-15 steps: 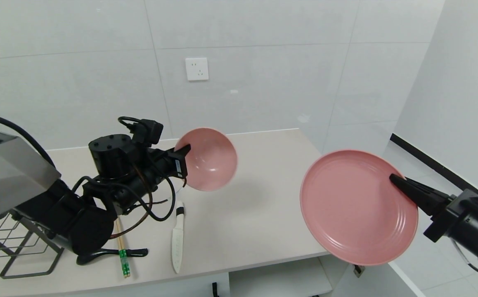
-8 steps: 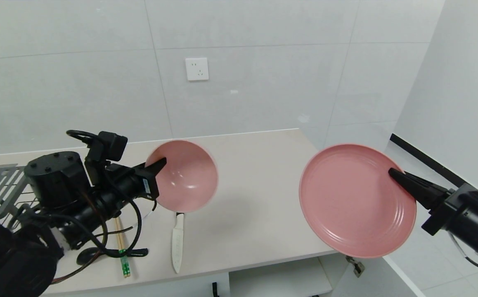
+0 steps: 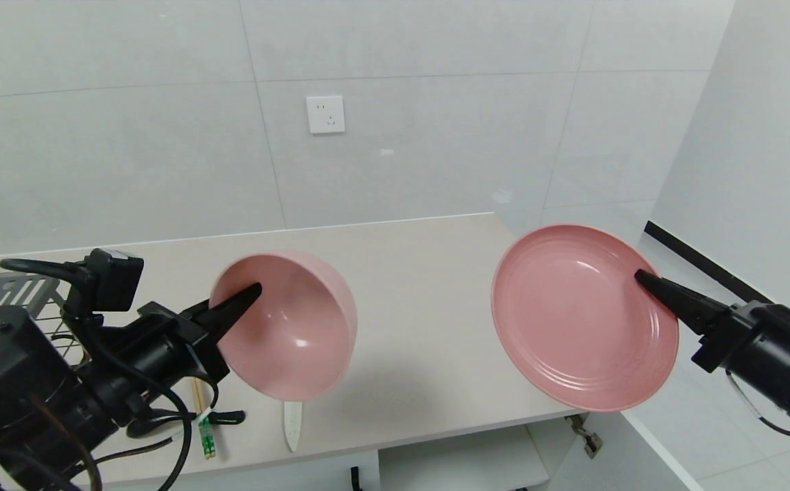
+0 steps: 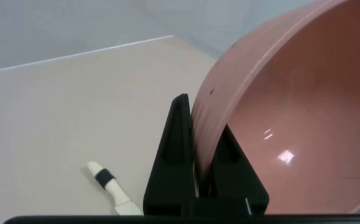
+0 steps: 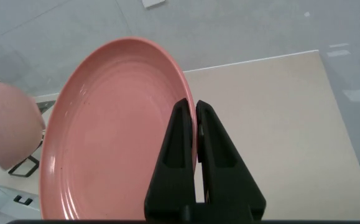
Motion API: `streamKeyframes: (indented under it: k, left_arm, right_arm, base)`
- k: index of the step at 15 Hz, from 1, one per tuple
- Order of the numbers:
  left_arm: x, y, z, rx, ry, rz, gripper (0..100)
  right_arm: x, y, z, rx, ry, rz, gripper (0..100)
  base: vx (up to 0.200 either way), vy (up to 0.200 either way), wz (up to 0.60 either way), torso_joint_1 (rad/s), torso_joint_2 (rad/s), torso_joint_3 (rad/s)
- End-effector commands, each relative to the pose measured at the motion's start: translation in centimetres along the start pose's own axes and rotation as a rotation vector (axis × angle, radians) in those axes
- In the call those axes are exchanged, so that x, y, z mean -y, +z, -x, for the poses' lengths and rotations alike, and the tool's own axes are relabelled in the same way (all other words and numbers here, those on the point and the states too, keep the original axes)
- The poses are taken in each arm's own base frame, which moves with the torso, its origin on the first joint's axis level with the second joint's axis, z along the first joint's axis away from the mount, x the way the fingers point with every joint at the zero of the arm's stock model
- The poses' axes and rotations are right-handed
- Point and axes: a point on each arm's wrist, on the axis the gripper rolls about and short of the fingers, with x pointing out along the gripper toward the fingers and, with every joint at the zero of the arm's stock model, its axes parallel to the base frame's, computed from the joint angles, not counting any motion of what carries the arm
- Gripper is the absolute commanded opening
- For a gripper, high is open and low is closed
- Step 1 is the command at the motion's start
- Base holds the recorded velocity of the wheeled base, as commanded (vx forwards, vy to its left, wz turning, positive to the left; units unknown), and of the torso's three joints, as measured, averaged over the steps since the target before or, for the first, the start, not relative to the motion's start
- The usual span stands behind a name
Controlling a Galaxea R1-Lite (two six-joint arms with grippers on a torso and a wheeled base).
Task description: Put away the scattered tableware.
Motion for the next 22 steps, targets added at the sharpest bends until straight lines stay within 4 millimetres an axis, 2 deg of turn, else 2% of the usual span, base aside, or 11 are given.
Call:
streamKeyframes:
  k: [1, 5, 8, 9, 11, 13, 19, 22]
  left_arm:
    - [0.2, -0.3, 0.6, -0.019, -0.031, 0.005, 0]
    - [0.4, -0.4, 0.7, -0.037, -0.13, -0.018, 0]
    - [0.3, -1.0, 2.3, -0.057, -0.025, -0.072, 0]
    - [0.8, -1.1, 1.8, -0.052, 0.04, -0.088, 0]
    - [2.5, -1.0, 1.0, -0.034, 0.037, -0.09, 0]
    - [2.8, -1.1, 0.9, -0.034, 0.034, -0.093, 0]
    - [2.8, -0.9, 1.0, -0.022, 0.037, -0.089, 0]
    - [2.8, -0.8, 1.0, -0.02, 0.037, -0.089, 0]
  right_arm:
    - [0.0, -0.2, 0.1, -0.011, 0.002, -0.002, 0]
    - [-0.3, -0.6, 0.8, -0.007, 0.014, 0.006, 0]
    - [-0.3, -0.7, 0.8, -0.012, 0.014, 0.045, 0]
    - [-0.3, -0.6, 0.6, -0.005, 0.009, 0.078, 0]
    - [-0.3, -0.4, 0.3, 0.007, 0.012, 0.127, 0]
    - [-0.4, -0.4, 0.2, 0.002, 0.017, 0.149, 0]
    - [-0.3, -0.8, -0.5, -0.015, 0.024, 0.249, 0]
    - [-0.3, -0.7, -0.5, -0.012, 0.025, 0.249, 0]
  base:
    - [0.0, 0.0, 0.0, 0.0, 0.0, 0.0]
    - [0.0, 0.0, 0.0, 0.0, 0.0, 0.0]
    - [0.0, 0.0, 0.0, 0.0, 0.0, 0.0]
    - [0.0, 0.0, 0.0, 0.0, 0.0, 0.0]
    - [0.0, 0.0, 0.0, 0.0, 0.0, 0.0]
    - [0.0, 0.0, 0.0, 0.0, 0.0, 0.0]
    - [0.0, 0.0, 0.0, 0.0, 0.0, 0.0]
    - [-0.2, 0.0, 0.0, 0.004, 0.0, 0.001]
